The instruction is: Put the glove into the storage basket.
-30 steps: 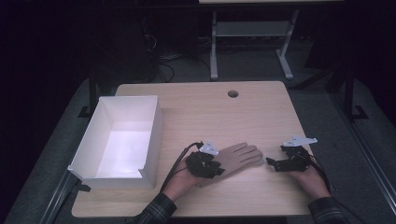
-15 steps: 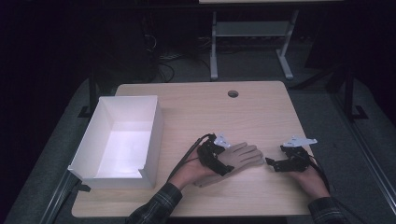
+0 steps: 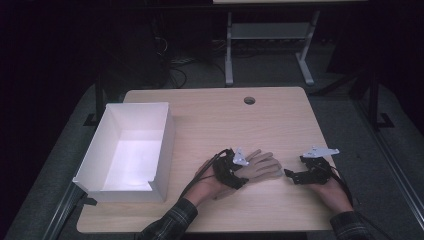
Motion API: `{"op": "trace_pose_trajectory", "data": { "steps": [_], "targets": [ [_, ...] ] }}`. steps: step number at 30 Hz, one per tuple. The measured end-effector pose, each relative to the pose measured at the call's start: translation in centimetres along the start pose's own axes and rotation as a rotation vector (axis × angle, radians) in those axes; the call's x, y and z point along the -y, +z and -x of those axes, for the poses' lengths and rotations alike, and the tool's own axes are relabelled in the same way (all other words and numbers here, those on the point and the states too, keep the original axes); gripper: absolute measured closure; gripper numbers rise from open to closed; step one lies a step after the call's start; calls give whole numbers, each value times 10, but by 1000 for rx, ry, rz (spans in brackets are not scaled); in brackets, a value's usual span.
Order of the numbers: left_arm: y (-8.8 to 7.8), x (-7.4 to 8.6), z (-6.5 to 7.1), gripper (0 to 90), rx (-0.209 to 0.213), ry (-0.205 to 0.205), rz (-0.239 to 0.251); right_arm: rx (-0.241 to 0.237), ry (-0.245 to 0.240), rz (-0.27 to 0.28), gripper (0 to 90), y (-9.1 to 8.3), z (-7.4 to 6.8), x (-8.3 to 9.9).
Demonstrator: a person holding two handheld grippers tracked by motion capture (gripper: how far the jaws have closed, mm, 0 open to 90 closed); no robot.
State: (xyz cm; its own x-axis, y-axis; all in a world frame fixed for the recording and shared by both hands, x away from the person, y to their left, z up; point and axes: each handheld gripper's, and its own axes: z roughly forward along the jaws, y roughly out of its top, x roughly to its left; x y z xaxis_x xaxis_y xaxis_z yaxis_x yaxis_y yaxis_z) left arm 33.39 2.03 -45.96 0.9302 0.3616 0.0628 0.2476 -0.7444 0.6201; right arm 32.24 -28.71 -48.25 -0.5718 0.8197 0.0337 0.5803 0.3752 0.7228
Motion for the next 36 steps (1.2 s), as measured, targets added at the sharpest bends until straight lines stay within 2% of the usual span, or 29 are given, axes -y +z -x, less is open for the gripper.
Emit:
{"op": "trace_pose_trajectory", "data": {
  "steps": [3,6,13,18,21,24,27,36],
  "targets": [
    [-3,1,-3,589,-16,-7,-1,0,-2,1,139,0,0,0],
    [-4,1,-4,641,-12,-40,9,0,-1,0,139,0,0,0],
    [-12,2,-13,663,27,-118,28,1,1,0,139,0,0,0],
    [-26,-1,-17,665,26,-148,43,1,5,-3,139,0,-1,0],
    [-35,-4,-20,665,22,-152,43,1,5,-2,139,0,-1,0],
    [-46,-8,-24,665,16,-165,47,1,6,-2,139,0,-1,0],
    [-60,-13,-27,666,7,-197,60,1,6,-2,139,0,-1,0],
    [-103,-27,-42,676,-15,-212,90,1,7,-2,139,0,-1,0]
  ]
}}
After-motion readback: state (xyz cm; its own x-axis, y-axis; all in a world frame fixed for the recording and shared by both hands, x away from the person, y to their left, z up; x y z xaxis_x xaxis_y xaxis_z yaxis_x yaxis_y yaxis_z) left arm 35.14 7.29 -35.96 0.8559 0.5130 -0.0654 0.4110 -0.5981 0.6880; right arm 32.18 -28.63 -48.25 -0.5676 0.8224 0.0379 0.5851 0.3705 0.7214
